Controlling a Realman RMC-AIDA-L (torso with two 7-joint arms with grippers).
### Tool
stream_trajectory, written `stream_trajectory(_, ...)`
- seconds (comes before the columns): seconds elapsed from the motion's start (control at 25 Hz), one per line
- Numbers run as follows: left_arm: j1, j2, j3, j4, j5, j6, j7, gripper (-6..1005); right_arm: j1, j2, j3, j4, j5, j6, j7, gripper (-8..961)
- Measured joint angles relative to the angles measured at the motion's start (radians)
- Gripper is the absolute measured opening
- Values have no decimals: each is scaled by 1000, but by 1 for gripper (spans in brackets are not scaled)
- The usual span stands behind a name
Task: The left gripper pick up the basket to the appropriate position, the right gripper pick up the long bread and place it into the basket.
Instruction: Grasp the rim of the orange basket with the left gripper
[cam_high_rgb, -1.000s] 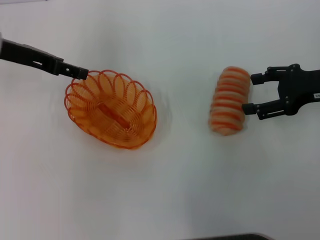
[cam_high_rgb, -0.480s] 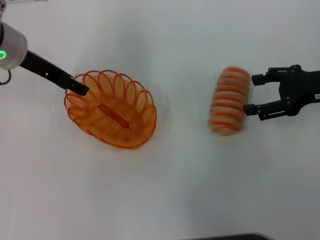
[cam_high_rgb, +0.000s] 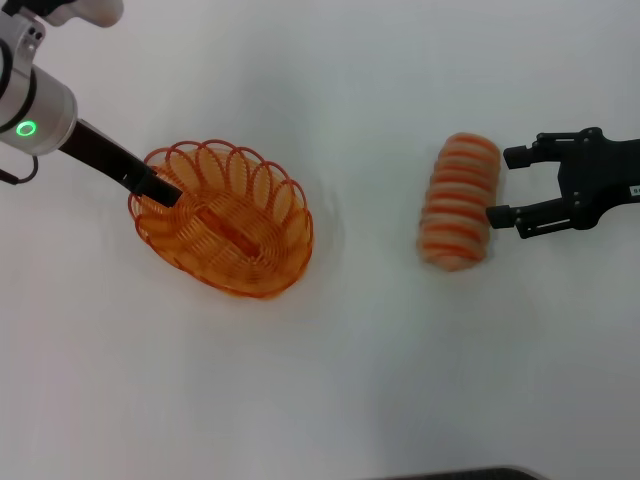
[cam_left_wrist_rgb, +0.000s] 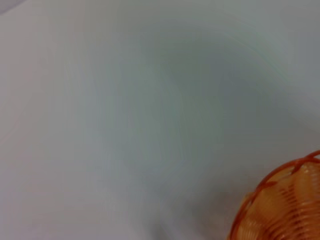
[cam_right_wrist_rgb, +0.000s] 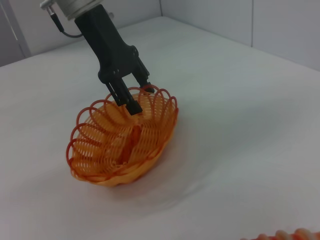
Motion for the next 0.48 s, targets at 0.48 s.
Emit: stream_trajectory(0.48,-3,-2,0,-2,3,-10,-18,479,0,-1,12,0,4,2,0,924)
